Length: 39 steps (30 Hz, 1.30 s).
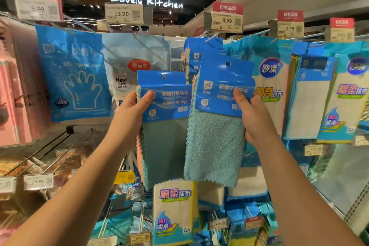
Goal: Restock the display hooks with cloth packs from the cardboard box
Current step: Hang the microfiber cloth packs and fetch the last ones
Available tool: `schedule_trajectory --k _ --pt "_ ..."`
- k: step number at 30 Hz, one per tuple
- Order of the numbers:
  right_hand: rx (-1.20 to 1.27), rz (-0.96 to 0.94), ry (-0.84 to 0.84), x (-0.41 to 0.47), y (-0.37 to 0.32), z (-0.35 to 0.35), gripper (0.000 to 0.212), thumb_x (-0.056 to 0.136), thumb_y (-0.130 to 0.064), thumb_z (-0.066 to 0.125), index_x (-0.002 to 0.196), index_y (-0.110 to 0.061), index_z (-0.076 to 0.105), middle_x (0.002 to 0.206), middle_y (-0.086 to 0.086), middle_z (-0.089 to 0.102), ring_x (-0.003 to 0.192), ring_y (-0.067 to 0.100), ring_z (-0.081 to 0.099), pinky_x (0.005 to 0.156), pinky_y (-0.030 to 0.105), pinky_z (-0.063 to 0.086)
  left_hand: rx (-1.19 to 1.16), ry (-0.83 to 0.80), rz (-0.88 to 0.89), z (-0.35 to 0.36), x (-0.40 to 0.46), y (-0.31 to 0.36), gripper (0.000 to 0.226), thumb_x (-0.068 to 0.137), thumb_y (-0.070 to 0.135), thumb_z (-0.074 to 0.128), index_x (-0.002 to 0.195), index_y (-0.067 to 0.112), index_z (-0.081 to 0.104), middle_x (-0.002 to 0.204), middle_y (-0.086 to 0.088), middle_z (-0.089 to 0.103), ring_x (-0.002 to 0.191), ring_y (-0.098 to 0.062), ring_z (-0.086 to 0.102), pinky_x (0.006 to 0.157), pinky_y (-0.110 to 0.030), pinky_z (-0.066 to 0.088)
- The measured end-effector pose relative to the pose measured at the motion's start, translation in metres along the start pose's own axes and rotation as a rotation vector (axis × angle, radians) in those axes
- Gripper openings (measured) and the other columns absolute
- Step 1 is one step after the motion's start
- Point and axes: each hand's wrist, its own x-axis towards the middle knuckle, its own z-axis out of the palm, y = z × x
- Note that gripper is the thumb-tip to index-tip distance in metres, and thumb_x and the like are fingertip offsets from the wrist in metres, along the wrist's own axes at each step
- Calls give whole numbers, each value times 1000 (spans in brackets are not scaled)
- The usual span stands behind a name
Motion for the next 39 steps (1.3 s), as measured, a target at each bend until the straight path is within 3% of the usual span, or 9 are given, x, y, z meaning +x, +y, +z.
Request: schedule_trajectory --k 4,6,8,16,22,30,32,35,39 --pt "-25 -17 -8 16 -9 -8 16 100 -21 56 115 -19 53 111 -5 69 97 8 70 83 30 58 -81 63 -3 -9 -4 5 19 101 27 55 117 20 65 107 -5 77 89 -20 75 73 -38 62" --pt "-70 -31 -15 25 -12 -7 22 100 -21 56 121 -17 54 112 -5 70 97 7 70 79 27 58 -126 84 -19 -12 -6 5 19 100 28 57 114 19 65 105 -5 76 86 -20 75 68 -36 62" --pt "-120 -49 -23 37 -13 -2 27 99 -23 58 125 -15 56 115 -3 70 101 11 70 84 32 58 -150 87 -21 -13 -8 8 17 100 30 57 109 19 66 102 -6 76 84 -20 75 63 -32 61" --pt "-82 -56 -35 80 -24 19 9 97 -28 62 106 -27 62 111 0 73 99 18 72 93 47 56 -204 37 5 -6 -14 17 20 99 31 55 110 19 67 102 -6 77 83 -20 74 61 -30 59" --pt "-43 -43 -19 96 -29 25 9 98 -28 61 105 -23 61 112 3 73 99 18 72 92 45 57 -192 25 0 -3 -13 20 17 100 32 55 101 23 70 99 -5 77 81 -20 74 68 -34 55" --pt "-92 33 -64 114 -26 26 13 99 -31 59 108 -22 63 108 2 74 96 19 73 89 45 58 -230 0 -20 3 -11 22 18 100 31 55 105 22 69 102 -6 77 84 -21 74 70 -35 57" --pt "-136 53 -69 121 -20 25 19 99 -33 59 113 -21 63 110 -1 73 98 18 72 93 45 56 -227 -3 -20 5 -11 21 17 100 30 54 104 22 68 100 -5 77 84 -20 74 70 -35 57" --pt "-233 61 -64 133 -11 27 29 100 -34 56 123 -16 55 103 -14 64 92 3 64 82 27 53 -222 -5 -18 7 -10 22 16 101 29 53 102 20 67 93 -3 78 78 -17 75 62 -29 58" --pt "-317 69 -26 155 2 33 53 97 -39 59 139 -15 39 118 -1 59 107 18 60 87 37 48 -221 7 -24 7 -7 19 16 100 29 54 100 20 67 94 -4 77 79 -19 74 68 -34 57"
